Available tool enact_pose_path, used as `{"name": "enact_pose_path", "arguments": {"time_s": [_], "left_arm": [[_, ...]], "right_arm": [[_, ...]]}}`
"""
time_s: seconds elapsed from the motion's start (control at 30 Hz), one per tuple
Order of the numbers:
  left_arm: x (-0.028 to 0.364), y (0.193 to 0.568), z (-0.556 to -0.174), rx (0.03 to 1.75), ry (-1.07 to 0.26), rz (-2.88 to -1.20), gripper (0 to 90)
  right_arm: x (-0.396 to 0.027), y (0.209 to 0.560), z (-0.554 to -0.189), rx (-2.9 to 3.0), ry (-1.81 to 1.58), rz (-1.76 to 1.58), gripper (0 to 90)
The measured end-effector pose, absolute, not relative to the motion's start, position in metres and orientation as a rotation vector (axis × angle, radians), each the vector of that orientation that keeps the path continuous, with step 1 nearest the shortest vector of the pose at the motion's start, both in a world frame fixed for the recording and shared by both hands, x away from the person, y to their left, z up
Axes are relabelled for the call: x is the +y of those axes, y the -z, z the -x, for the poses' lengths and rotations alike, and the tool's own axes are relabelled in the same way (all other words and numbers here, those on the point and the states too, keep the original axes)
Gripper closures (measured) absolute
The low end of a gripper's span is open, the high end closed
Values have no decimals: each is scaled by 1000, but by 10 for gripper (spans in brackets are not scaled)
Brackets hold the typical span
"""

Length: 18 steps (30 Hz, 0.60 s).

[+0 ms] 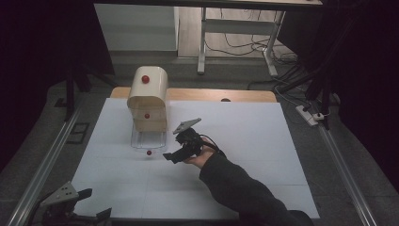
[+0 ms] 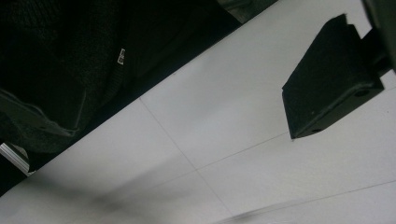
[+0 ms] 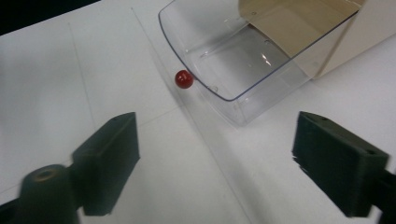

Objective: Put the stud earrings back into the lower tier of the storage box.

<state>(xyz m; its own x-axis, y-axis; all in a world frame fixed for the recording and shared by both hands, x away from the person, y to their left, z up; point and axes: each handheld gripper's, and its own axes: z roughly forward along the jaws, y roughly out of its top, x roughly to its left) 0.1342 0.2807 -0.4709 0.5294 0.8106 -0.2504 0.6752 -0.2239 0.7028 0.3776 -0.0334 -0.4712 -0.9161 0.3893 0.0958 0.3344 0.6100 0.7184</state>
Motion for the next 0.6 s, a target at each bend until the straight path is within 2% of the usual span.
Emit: {"name": "enact_pose_path", "arguments": {"time_s": [0.37, 0.6], "left_arm": [[280, 471, -134, 1207, -214, -1971, 0], [281, 471, -134, 1207, -214, -1969, 0]], "right_arm": [[-58, 464, -362, 2752, -1213, -625, 36], [-72, 463, -354, 2768, -1207, -617, 19]]}}
